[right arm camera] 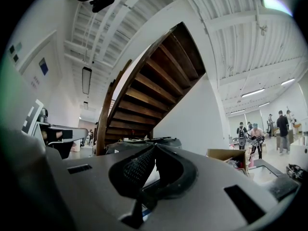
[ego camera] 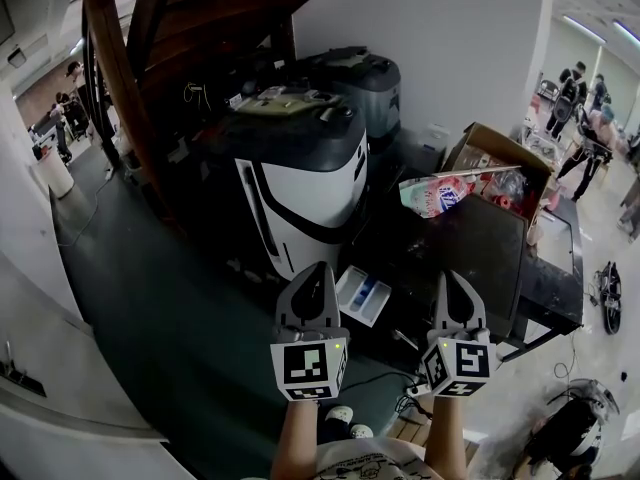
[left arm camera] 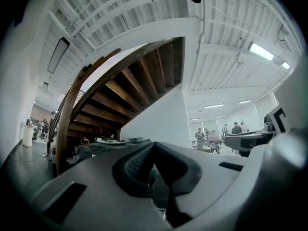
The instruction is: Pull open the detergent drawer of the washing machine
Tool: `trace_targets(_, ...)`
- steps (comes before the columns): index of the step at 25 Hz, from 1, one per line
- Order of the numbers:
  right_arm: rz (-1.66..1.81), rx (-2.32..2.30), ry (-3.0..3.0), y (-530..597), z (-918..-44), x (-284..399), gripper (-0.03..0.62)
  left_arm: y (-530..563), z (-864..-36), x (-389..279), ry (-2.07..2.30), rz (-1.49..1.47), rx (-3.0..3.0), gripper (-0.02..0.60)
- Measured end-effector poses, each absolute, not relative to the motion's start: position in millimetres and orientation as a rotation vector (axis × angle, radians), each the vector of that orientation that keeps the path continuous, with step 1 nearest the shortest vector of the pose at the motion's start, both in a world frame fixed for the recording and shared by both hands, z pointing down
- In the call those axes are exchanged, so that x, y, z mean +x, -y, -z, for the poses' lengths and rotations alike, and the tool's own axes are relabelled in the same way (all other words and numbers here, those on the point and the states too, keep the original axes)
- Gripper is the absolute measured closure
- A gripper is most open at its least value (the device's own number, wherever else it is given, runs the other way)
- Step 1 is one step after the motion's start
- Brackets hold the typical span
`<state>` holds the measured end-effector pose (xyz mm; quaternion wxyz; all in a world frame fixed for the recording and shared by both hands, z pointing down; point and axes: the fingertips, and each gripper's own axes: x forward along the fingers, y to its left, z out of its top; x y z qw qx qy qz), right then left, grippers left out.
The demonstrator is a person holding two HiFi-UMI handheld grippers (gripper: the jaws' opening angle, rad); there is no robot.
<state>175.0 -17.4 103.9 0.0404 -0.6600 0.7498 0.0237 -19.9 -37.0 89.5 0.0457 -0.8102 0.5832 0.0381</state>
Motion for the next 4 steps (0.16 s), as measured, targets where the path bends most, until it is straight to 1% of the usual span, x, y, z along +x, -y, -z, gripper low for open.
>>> trace_targets(4,-0.074,-2.023,-2.297,21.9,-105.0,177.3,0.58,40.8,-89.3,-17.2,-1.776,-0.122,-2.467,0.568)
